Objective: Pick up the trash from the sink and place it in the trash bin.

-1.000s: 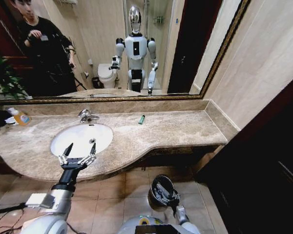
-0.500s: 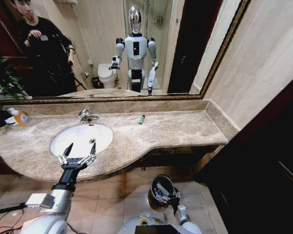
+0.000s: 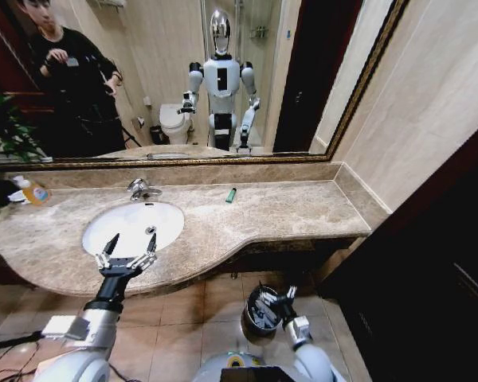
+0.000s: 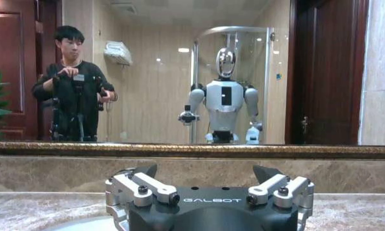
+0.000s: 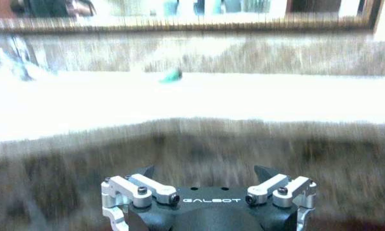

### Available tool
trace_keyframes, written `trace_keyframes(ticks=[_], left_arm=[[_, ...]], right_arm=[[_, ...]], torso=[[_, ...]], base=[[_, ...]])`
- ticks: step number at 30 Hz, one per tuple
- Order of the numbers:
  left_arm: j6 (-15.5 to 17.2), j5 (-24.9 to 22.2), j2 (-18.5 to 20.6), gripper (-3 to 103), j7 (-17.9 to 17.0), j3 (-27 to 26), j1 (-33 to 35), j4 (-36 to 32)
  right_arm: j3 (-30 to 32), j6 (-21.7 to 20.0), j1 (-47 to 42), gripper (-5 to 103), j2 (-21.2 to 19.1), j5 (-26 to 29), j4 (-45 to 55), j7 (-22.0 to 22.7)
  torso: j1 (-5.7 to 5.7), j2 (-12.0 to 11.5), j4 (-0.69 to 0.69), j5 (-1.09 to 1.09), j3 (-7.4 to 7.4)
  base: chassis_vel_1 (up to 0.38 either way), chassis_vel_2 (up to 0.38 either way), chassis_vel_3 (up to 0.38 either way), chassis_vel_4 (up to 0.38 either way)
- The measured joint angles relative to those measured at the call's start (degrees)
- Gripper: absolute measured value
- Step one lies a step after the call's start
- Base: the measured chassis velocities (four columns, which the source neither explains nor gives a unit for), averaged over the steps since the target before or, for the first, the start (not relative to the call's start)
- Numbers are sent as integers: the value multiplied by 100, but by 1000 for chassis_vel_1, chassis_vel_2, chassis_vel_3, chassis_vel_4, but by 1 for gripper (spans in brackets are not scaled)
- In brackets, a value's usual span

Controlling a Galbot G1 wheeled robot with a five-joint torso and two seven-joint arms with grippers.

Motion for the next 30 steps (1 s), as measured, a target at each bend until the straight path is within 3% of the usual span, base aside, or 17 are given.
trace_keyframes(ticks=[4,10,20,24,27,30], left_arm=[[0,0,0,100,0,0,0,0],[0,0,0,100,0,0,0,0],[0,0,1,100,0,0,0,0],[0,0,0,100,0,0,0,0],[0,0,0,100,-1,0,0,0],[0,0,0,100,1,0,0,0]], right_arm=[[-32,-534,200,100,5,-102,636,-193],[-139,-947,739,100,-222,97,636,-426],[-698,-1587,2843,100,-550,1172,-302,-693],[-978,-1952,3452,100,-547,1572,-555,-669],[-1354,-2616,4543,100,-380,2163,-1053,-581],[-1461,-2681,4943,100,-258,2265,-1353,-545]], torso=[[0,0,-1,0,0],[0,0,0,0,0],[1,0,0,0,1],[1,-1,0,0,1],[0,-1,0,0,1],[1,-1,1,1,1]], base=[[0,0,0,0],[0,0,0,0],[0,0,0,0],[0,0,0,0],[0,0,0,0],[0,0,0,0]])
